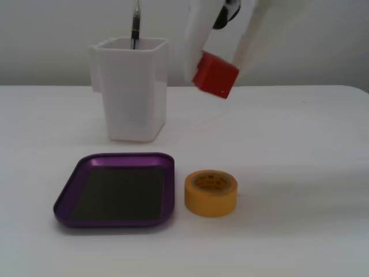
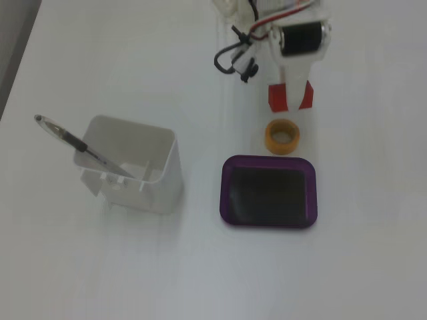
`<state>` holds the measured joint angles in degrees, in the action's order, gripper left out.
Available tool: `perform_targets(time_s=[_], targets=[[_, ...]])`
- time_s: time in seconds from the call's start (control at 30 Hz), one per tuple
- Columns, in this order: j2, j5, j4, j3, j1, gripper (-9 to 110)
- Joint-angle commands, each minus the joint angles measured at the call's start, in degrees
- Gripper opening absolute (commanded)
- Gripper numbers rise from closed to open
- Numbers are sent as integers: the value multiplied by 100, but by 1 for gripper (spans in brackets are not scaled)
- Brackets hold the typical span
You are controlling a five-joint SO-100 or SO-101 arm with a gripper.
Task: Pick up the red cube and place it in the box.
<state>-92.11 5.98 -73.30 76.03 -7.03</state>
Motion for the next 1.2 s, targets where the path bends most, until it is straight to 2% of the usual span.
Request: perform_targets(time_s=[0.0, 0.27, 0.5, 1.17], targets=[[993, -70, -9, -1274, 53, -1], [3138, -79, -281, -3419, 404, -1], [4192, -44, -562, -4579, 870, -1], [4500, -18, -756, -4781, 844, 0]])
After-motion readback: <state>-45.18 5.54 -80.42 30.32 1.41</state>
